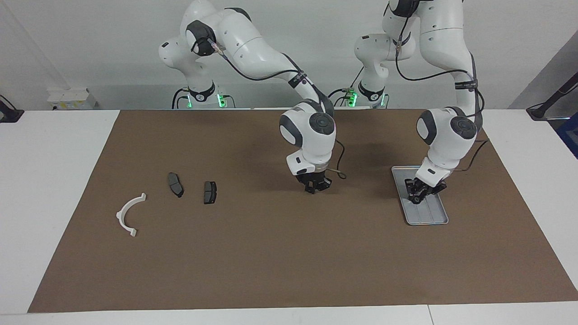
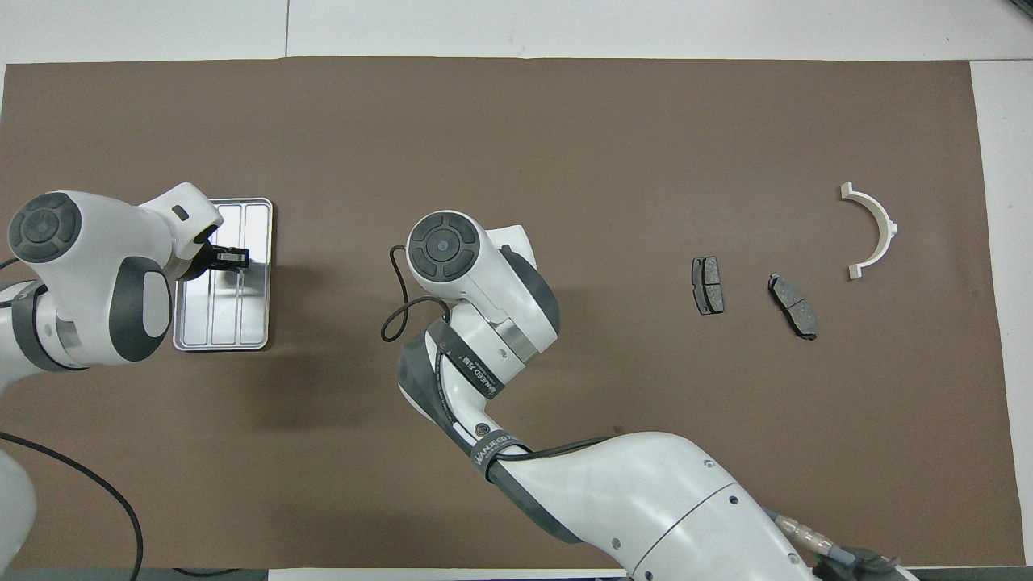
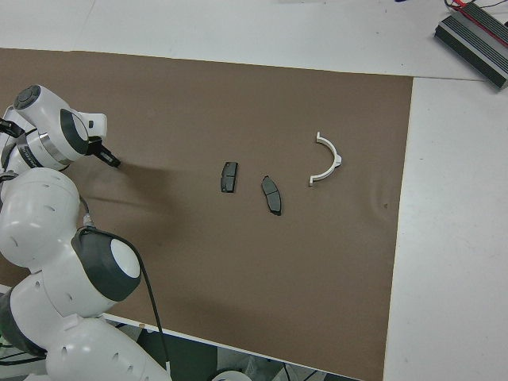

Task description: Place bearing gear from tray to pile

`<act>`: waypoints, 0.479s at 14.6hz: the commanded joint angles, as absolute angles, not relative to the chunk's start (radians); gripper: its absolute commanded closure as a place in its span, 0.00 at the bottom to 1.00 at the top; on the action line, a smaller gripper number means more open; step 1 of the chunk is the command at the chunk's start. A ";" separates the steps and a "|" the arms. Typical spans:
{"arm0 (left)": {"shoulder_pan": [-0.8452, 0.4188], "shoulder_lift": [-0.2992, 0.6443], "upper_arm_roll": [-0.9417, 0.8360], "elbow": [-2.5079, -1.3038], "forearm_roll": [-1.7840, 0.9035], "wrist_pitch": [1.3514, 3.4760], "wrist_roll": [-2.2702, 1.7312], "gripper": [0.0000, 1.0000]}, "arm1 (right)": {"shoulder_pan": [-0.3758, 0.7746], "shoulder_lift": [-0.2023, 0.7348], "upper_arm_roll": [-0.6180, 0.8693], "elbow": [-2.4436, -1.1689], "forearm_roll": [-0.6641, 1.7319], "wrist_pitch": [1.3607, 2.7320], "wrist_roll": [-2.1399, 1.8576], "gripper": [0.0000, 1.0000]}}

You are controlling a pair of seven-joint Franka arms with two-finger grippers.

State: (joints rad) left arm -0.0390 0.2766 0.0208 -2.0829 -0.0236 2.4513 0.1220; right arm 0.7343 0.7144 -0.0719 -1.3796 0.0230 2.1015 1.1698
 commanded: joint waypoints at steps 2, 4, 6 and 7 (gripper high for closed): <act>-0.032 0.261 0.031 -1.976 -0.029 2.288 0.150 0.98 | 0.681 0.663 -0.067 -1.384 0.023 2.019 1.146 1.00; -0.028 0.259 0.031 -1.919 -0.029 2.214 0.152 0.98 | 0.663 0.638 -0.069 -1.350 0.023 1.956 1.079 1.00; -0.028 0.256 0.031 -1.902 -0.029 2.197 0.149 0.98 | 0.625 0.576 -0.068 -1.350 0.025 1.880 0.985 1.00; -0.029 0.250 0.031 -1.893 -0.031 2.183 0.146 0.98 | 0.597 0.536 -0.067 -1.350 0.025 1.831 0.930 1.00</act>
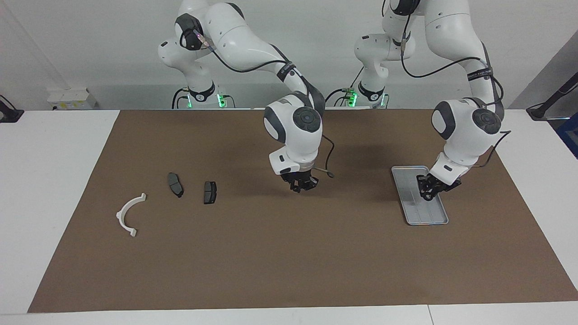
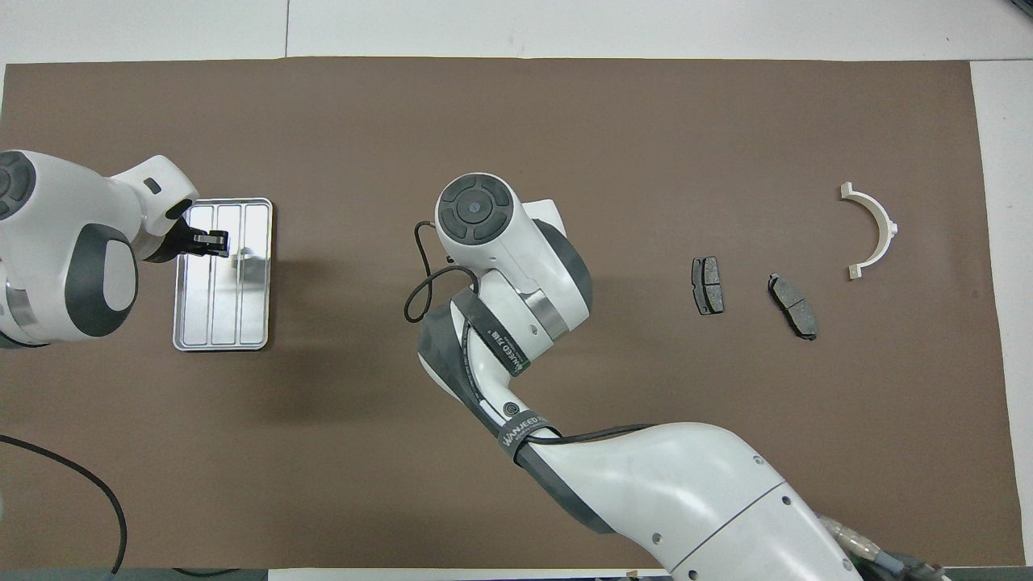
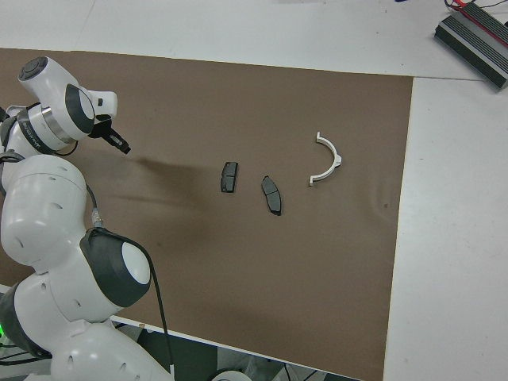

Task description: Place bearing gear from tray to pile

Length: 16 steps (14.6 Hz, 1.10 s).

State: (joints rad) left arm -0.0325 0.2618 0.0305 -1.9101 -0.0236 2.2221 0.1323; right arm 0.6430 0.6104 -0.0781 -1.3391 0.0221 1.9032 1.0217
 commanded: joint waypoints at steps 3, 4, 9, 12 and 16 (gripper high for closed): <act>-0.046 0.249 0.025 -1.843 -0.031 2.117 0.095 0.98 | 0.507 0.441 -0.071 -1.350 0.020 1.700 0.712 1.00; -0.069 0.247 0.022 -1.832 -0.029 2.102 0.042 0.98 | 0.473 0.416 -0.072 -1.350 0.020 1.668 0.642 1.00; -0.267 0.247 0.023 -1.799 0.006 2.079 -0.305 0.98 | 0.318 0.338 -0.075 -1.356 -0.032 1.577 0.274 1.00; -0.386 0.253 0.021 -1.780 0.006 2.089 -0.501 0.98 | 0.198 0.333 -0.075 -1.376 -0.034 1.592 0.050 1.00; -0.518 0.262 0.021 -1.775 0.015 2.101 -0.679 0.98 | 0.089 0.298 -0.075 -1.521 -0.032 1.759 -0.107 1.00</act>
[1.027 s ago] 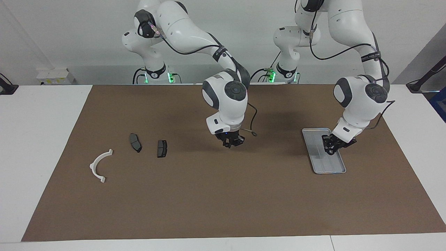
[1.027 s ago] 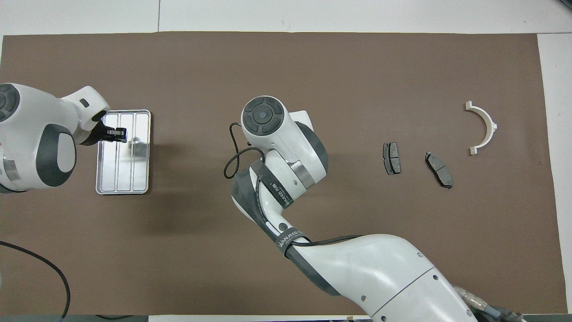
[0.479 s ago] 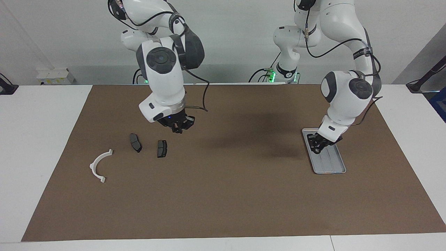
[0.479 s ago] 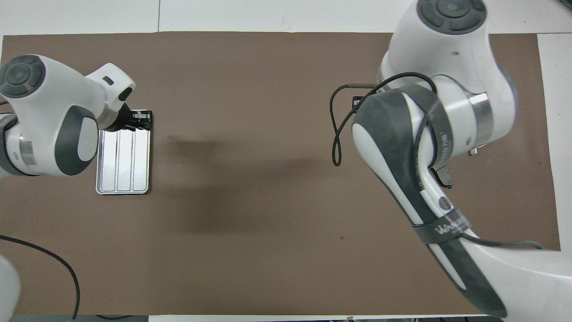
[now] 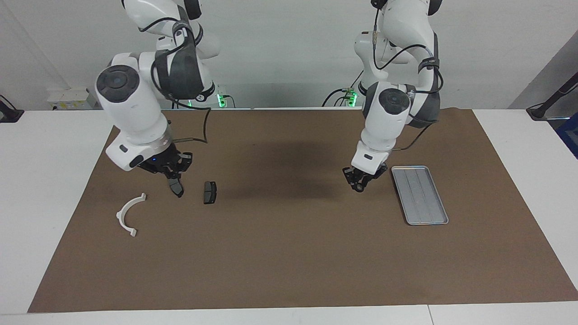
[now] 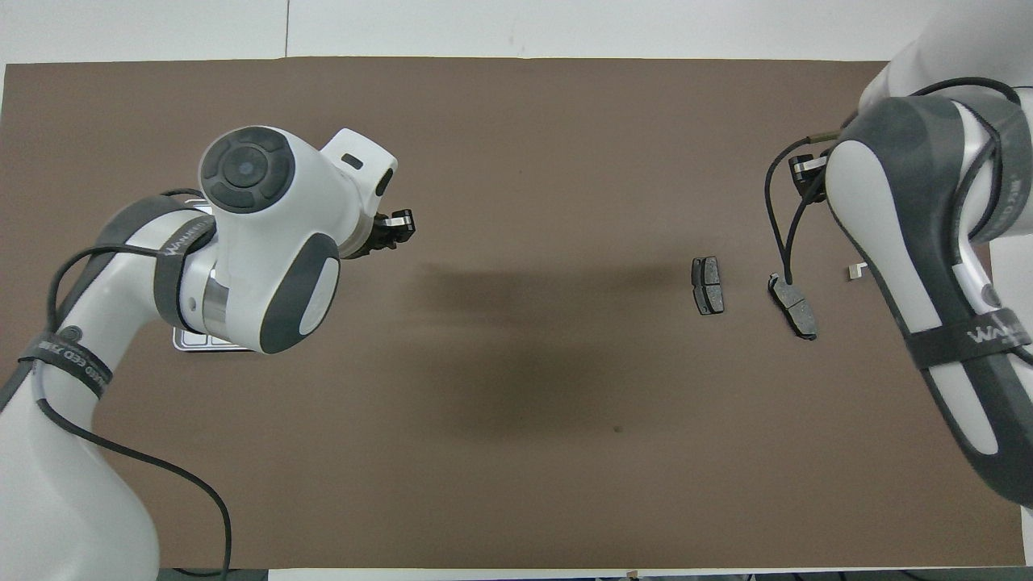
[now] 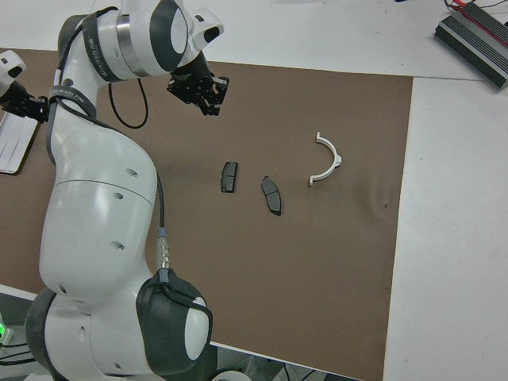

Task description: Place bearing gear from tray to pile

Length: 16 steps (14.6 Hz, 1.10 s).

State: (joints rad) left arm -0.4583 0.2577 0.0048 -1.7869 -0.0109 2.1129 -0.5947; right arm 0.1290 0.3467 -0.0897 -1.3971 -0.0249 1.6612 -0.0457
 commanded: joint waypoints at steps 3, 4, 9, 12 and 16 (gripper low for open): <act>-0.607 0.340 0.023 -1.772 0.057 2.166 -0.810 0.98 | 0.037 0.307 -0.074 -1.632 -0.031 1.925 -0.123 1.00; -0.623 0.366 0.023 -1.770 0.069 2.196 -0.840 0.98 | 0.025 0.314 -0.075 -1.661 -0.029 1.975 -0.121 1.00; -0.667 0.408 0.026 -1.828 0.104 2.304 -0.906 0.98 | 0.014 0.354 -0.075 -1.718 -0.029 2.080 -0.032 1.00; -0.667 0.408 0.025 -1.841 0.104 2.319 -0.908 0.98 | 0.012 0.388 -0.075 -1.739 -0.026 2.138 0.035 1.00; -0.678 0.403 0.026 -1.897 0.106 2.371 -0.910 0.98 | -0.009 0.448 -0.074 -1.740 -0.023 2.197 0.037 1.00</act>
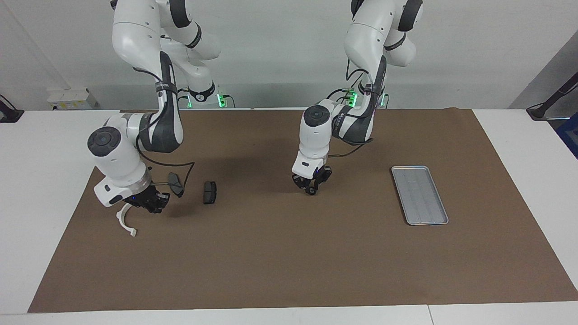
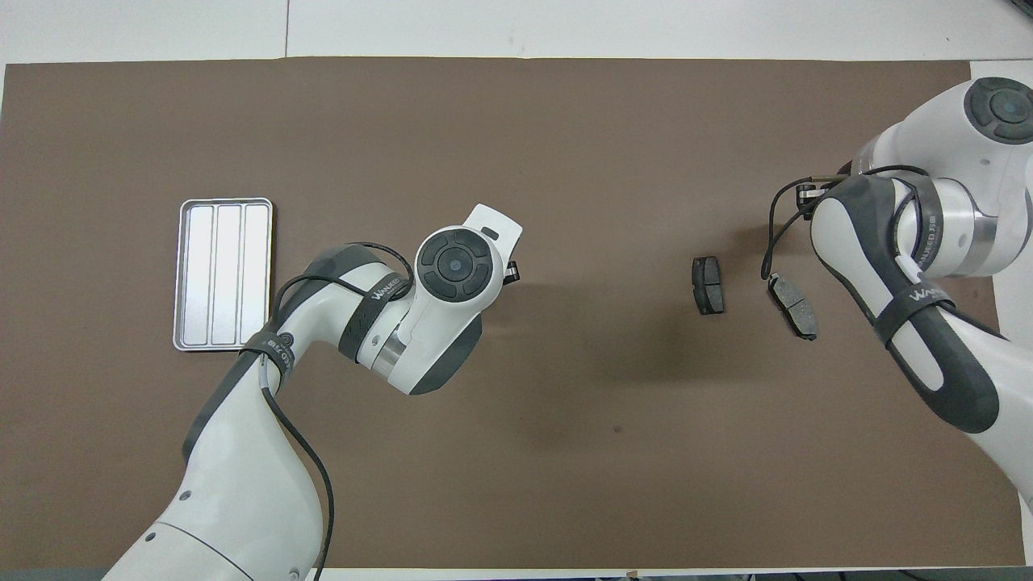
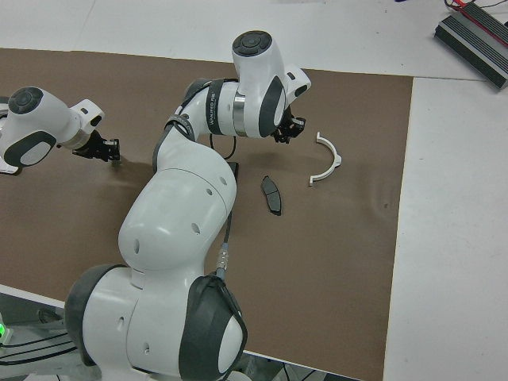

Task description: Place bearing gear from tray to pile

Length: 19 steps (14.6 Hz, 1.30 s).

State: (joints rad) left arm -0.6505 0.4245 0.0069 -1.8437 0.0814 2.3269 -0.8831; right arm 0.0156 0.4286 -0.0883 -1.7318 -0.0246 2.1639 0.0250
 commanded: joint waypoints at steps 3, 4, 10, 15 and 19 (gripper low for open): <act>-0.678 0.402 0.026 -1.907 0.106 2.381 -0.910 0.96 | -0.009 0.480 -0.074 -1.740 -0.023 2.239 0.038 1.00; -0.678 0.402 0.026 -1.907 0.106 2.378 -0.908 0.79 | -0.011 0.489 -0.074 -1.740 -0.018 2.243 0.038 1.00; -0.612 0.384 0.029 -1.832 0.143 2.289 -0.858 0.00 | -0.012 0.508 -0.074 -1.744 -0.015 2.281 0.040 1.00; -0.410 0.246 0.023 -1.827 0.121 2.169 -0.568 0.00 | -0.009 0.506 -0.074 -1.755 -0.014 2.284 0.061 0.74; -0.180 0.224 0.025 -1.871 0.106 2.175 -0.191 0.00 | 0.000 0.496 -0.075 -1.750 -0.017 2.272 0.064 0.00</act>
State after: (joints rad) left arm -0.2835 0.2442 0.0394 -1.8192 0.1181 2.1646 -0.3543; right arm 0.0057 0.5097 -0.0869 -1.7358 -0.0220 2.2565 0.0509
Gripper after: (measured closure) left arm 0.000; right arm 0.405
